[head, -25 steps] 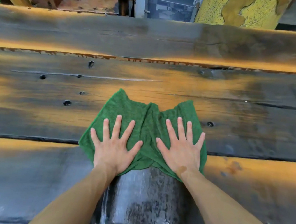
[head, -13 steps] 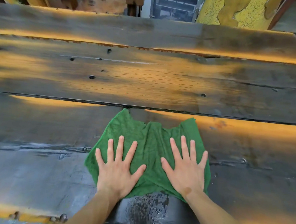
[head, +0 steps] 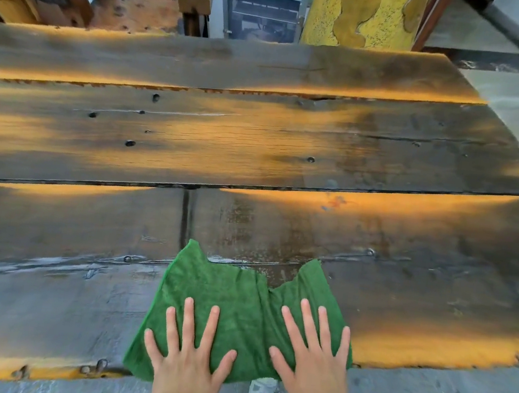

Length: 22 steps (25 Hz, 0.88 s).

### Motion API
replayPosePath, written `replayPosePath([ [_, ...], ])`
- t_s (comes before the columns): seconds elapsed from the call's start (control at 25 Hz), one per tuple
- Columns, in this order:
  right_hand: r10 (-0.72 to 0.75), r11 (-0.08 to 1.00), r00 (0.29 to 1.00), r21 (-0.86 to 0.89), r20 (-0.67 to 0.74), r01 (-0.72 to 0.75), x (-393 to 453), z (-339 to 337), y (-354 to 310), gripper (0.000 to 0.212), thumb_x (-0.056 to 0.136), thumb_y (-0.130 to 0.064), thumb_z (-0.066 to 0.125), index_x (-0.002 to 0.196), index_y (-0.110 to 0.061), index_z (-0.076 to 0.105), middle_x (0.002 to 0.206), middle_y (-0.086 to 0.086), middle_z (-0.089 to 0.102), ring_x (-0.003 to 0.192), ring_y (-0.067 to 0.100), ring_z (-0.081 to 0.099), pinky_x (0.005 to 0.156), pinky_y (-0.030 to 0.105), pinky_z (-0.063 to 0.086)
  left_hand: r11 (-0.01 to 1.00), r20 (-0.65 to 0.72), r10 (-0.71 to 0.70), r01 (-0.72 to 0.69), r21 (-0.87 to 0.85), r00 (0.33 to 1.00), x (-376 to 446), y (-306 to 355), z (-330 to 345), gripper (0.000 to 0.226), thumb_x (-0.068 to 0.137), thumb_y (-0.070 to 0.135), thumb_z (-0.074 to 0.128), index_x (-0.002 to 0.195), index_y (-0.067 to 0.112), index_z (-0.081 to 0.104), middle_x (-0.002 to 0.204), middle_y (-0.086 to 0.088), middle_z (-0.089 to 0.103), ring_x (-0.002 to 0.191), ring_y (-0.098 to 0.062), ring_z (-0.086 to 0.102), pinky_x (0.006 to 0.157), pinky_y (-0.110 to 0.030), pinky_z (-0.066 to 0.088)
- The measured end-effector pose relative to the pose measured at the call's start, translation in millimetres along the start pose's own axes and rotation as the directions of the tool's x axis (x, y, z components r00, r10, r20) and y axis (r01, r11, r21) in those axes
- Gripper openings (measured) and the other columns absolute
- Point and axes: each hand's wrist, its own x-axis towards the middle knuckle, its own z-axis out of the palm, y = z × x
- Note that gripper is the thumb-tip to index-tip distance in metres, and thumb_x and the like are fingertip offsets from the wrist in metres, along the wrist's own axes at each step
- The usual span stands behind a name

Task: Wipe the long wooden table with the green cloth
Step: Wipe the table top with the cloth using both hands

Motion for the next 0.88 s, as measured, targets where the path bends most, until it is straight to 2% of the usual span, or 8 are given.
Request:
replayPosePath([
  [0.24, 0.139, 0.990, 0.990, 0.012, 0.022, -0.139, 25, -11, 6, 0.074, 0.092, -0.077, 0.031, 0.157, -0.041, 0.024, 0.166, -0.002, 0.023, 0.150, 0.031, 0.025, 0.110, 0.073, 0.019, 0.998, 0.053, -0.025, 0.029, -0.062, 0.998, 28, 15, -11, 0.077, 0.091, 0.080, 0.011, 0.149, 0.038, 0.039, 0.161, -0.014, 0.036, 0.141, -0.050, 0.036, 0.102, -0.082, 0.016],
  [0.48, 0.170, 0.985, 0.985, 0.022, 0.017, -0.170, 81, -25, 19, 0.077, 0.091, -0.076, 0.030, 0.158, -0.038, 0.024, 0.166, 0.001, 0.023, 0.150, 0.034, 0.024, 0.110, 0.076, 0.019, 0.998, 0.036, -0.008, 0.011, -0.060, 0.999, 77, 31, -21, 0.078, 0.090, 0.081, 0.011, 0.150, 0.038, 0.036, 0.163, -0.014, 0.032, 0.144, -0.052, 0.033, 0.105, -0.082, 0.011],
  [0.64, 0.177, 0.984, 0.984, 0.029, -0.003, -0.177, 140, -40, 33, 0.076, 0.093, -0.077, 0.020, 0.158, -0.039, 0.021, 0.166, 0.001, 0.021, 0.151, 0.033, 0.022, 0.111, 0.075, 0.017, 1.000, 0.026, 0.020, -0.020, -0.020, 0.999, 126, 44, -28, 0.077, 0.093, 0.079, 0.015, 0.154, 0.037, 0.034, 0.165, -0.014, 0.028, 0.146, -0.050, 0.029, 0.105, -0.081, 0.015],
  [0.72, 0.174, 0.984, 0.985, 0.028, -0.011, -0.174, 178, -51, 42, 0.076, 0.093, -0.078, 0.014, 0.159, -0.041, 0.012, 0.168, 0.000, 0.012, 0.154, 0.031, 0.013, 0.114, 0.073, 0.013, 1.000, 0.040, 0.031, -0.031, 0.002, 0.999, 157, 50, -36, 0.076, 0.094, 0.077, 0.017, 0.155, 0.037, 0.036, 0.165, -0.014, 0.027, 0.147, -0.049, 0.028, 0.105, -0.081, 0.018],
  [0.88, 0.184, 0.982, 0.982, 0.043, -0.035, -0.182, 263, -78, 58, 0.076, 0.087, -0.081, -0.002, 0.150, -0.046, -0.026, 0.163, -0.006, -0.028, 0.150, 0.025, -0.026, 0.117, 0.067, -0.009, 0.999, 0.012, 0.040, -0.040, 0.011, 0.999, 228, 66, -50, 0.075, 0.096, 0.075, 0.020, 0.158, 0.034, 0.029, 0.167, -0.014, 0.021, 0.149, -0.048, 0.023, 0.108, -0.079, 0.020],
])
